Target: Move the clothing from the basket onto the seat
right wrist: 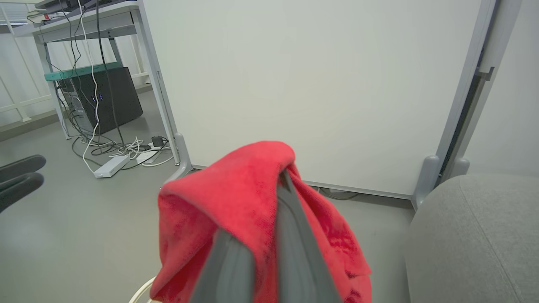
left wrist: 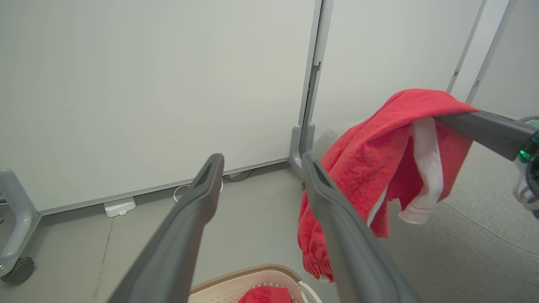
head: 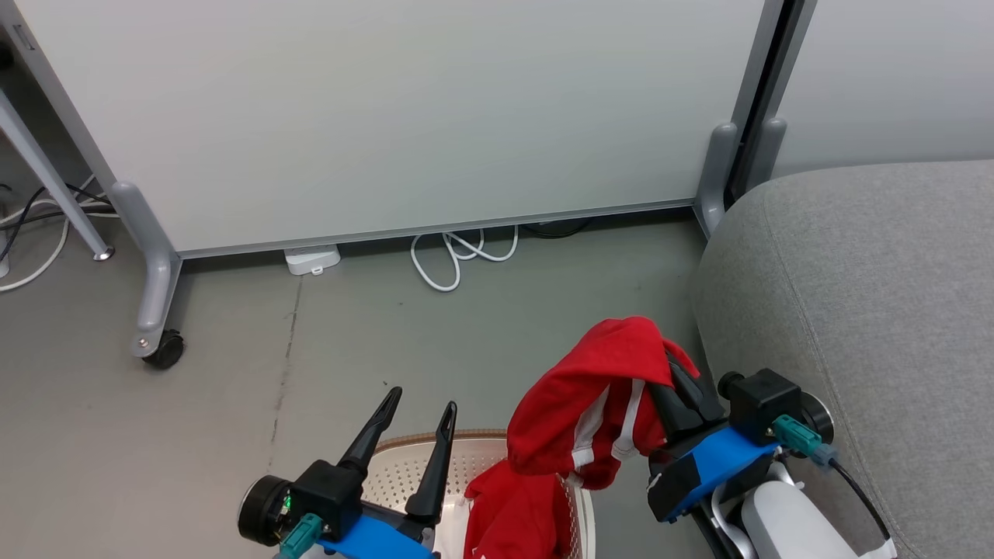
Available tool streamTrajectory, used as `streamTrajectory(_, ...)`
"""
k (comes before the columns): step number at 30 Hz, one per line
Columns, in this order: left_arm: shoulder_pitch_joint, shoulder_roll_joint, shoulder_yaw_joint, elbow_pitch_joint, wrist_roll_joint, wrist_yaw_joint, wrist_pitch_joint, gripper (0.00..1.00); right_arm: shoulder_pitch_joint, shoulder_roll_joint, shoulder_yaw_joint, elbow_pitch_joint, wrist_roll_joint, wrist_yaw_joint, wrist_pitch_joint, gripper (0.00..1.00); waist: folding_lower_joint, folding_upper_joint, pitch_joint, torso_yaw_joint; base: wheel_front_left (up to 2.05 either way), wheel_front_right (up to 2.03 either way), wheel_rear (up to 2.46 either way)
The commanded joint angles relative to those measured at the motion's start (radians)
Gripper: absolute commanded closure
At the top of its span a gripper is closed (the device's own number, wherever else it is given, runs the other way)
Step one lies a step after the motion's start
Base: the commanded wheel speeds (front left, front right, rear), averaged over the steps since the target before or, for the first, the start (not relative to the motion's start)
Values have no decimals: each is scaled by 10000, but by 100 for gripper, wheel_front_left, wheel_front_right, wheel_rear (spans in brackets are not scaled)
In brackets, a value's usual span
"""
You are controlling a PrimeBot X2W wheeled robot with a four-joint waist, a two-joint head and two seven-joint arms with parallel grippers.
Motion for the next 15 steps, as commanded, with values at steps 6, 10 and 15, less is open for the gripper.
streamTrajectory(6, 153, -185, 252, -61, 365, -182, -26, 0, 8, -23, -34, -108, 48, 5, -46, 100, 0, 0, 6, -340, 0, 0, 0)
streamTrajectory(10, 166, -274, 384, -116, 492, -246, -26, 0, -14, -23, 20, -168, 64, 5, -44, 100, 0, 0, 20, -779, 0, 0, 0)
streamTrajectory(15, 178, -386, 396, -104, 526, -305, -26, 0, -32, -23, 31, -236, 37, 5, -43, 100, 0, 0, 71, -1492, 0, 0, 0)
